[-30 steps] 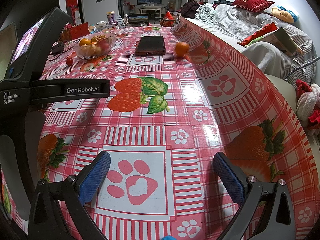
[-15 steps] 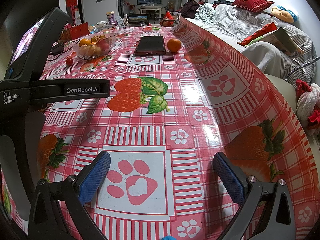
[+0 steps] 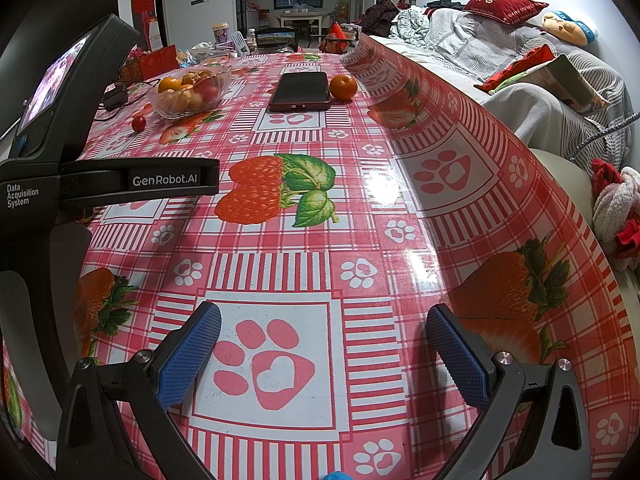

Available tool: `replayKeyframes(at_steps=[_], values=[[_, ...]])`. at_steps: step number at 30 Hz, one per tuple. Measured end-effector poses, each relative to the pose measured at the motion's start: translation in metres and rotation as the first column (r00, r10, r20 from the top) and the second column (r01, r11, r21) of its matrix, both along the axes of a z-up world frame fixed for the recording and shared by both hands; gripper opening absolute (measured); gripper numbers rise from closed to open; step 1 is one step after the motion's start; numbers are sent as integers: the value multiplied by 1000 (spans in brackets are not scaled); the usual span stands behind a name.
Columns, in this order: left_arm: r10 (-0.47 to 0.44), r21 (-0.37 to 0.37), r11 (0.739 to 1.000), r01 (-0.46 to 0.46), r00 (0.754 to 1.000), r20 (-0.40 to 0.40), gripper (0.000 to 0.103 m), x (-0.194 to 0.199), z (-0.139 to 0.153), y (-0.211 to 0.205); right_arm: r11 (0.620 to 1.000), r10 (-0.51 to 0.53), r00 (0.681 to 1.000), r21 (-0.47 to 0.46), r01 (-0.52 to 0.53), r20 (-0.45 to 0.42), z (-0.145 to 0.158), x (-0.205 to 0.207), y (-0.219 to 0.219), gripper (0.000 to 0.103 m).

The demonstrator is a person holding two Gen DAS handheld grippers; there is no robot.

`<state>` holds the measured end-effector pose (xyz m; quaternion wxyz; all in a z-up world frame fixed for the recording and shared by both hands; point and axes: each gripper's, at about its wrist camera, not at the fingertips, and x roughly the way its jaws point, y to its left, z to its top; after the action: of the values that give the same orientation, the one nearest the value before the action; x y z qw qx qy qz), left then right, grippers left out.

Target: Organize fruits

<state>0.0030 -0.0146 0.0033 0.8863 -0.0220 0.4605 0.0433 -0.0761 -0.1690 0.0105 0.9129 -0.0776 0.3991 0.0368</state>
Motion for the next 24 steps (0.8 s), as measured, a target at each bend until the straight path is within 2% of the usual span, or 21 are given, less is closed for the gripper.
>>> replayKeyframes(at_steps=[24], values=[[0,0,1000,0,1000,0,103,1,0,0,1000,-2,1000,-1,2,-2,0,1,-1,103]])
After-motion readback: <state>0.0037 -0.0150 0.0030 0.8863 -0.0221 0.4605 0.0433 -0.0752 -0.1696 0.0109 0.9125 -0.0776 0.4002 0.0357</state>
